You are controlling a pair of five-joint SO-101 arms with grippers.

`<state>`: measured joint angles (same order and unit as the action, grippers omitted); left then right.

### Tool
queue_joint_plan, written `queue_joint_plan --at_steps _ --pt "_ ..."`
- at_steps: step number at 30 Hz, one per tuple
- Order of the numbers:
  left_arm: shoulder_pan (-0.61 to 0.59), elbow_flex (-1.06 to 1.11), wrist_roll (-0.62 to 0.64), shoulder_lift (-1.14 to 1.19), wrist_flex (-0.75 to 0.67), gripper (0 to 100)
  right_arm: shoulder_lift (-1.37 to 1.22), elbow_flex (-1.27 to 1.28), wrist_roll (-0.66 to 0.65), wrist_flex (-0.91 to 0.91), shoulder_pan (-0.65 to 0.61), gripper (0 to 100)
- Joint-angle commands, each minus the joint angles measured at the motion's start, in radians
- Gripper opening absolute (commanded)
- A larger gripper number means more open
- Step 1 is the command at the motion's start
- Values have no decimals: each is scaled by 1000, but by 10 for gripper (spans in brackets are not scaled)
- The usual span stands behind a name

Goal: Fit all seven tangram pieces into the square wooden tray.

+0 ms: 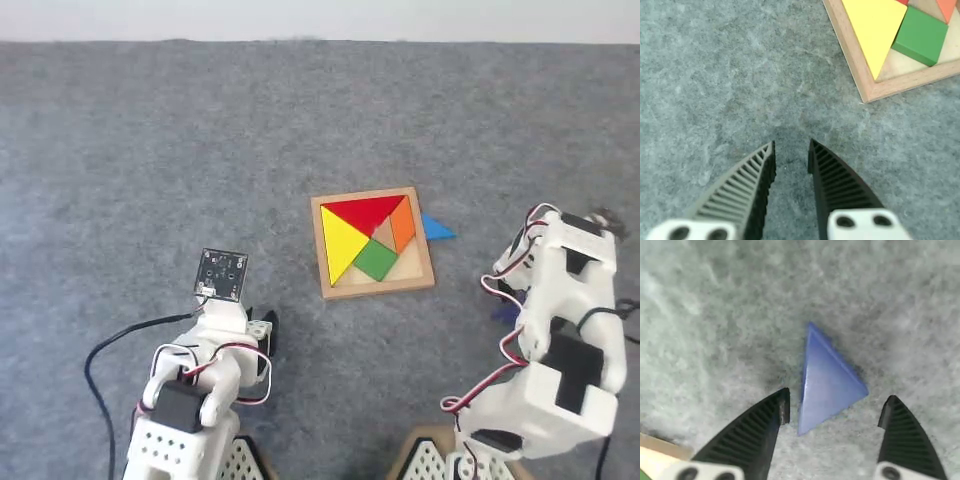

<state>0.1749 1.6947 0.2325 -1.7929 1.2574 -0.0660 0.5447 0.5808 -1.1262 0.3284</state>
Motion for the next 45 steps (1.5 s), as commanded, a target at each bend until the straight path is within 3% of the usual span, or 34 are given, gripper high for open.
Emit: queue_joint_plan --at_steps 1,16,20,38,45 --pt "2 -12 6 -17 2 105 41 -5 32 1 -12 297" --pt "2 -12 6 -17 2 105 -19 -6 77 39 -16 296" --pt "2 -12 6 -17 2 105 -61 -20 75 35 33 296" --pt "2 -12 6 -17 2 105 -73 -58 -44 33 51 236" --pt "2 -12 6 -17 2 105 -73 -58 -107 38 51 125"
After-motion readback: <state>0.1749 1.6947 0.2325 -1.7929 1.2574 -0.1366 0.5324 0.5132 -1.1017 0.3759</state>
